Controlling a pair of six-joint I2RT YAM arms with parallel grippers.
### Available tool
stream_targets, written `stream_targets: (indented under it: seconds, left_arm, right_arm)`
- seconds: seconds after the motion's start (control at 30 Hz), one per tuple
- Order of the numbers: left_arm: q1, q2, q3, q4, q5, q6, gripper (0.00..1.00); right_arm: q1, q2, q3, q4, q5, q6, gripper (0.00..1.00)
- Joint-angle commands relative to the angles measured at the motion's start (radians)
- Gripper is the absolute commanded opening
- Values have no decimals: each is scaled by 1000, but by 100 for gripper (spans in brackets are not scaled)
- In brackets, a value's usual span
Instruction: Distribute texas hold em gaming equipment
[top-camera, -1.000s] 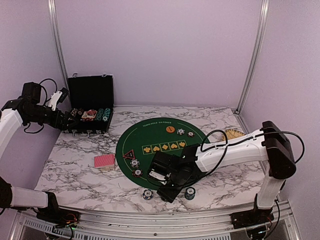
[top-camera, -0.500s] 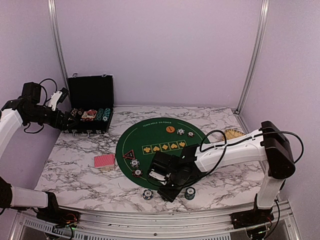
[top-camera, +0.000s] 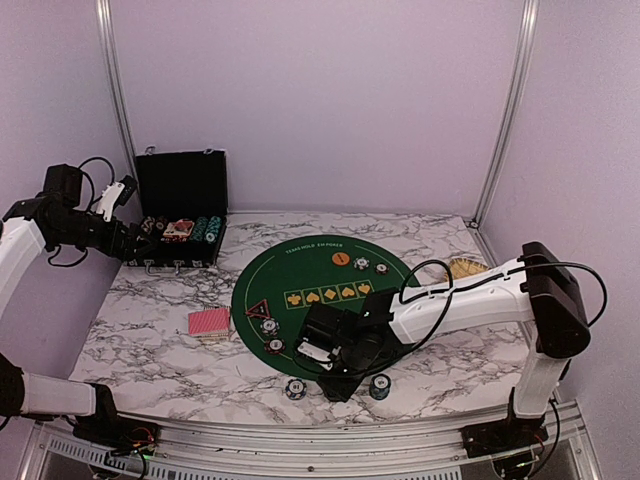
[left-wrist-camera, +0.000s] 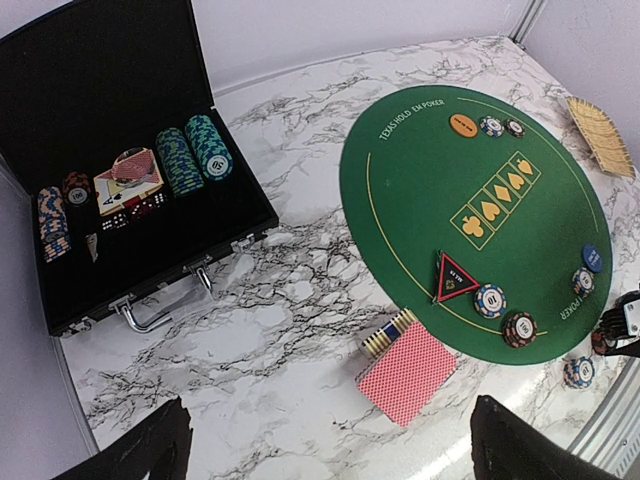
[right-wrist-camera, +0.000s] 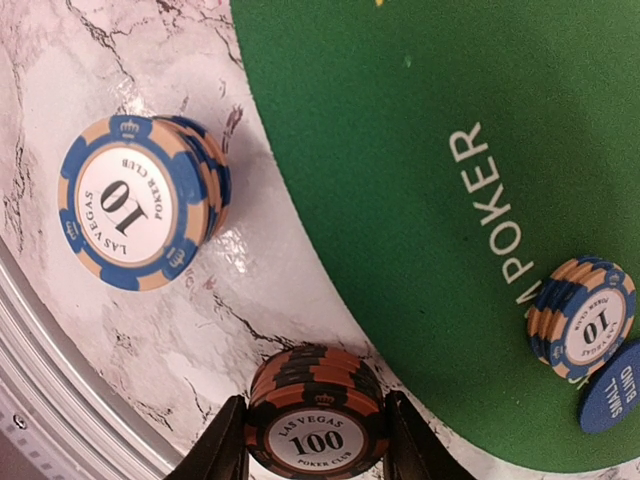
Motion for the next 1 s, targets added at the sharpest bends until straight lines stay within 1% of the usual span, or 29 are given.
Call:
stream_targets:
  seconds: [0.0,0.23,0.53,0.73,0.97]
  left_arm:
    - [2,-11,29,-25,3,11,99]
    - [2,-11,27,-25,3,13,99]
    - [2,-14,26,-25,2,16,99]
    - [2,-15,23,-26,5,16,99]
    - [2,-15,26,-26,8,18,99]
  right_arm:
    - [-6,-17,46,-15,-9,-8,26]
    - [-12,-38,77,-48,-4,-3,19]
    - [-79,-82,98,-81,29,-14,18]
    - [-180,-125,57,-86,92,-16,18]
    - [-368,-198,-58,-39,117,-5,19]
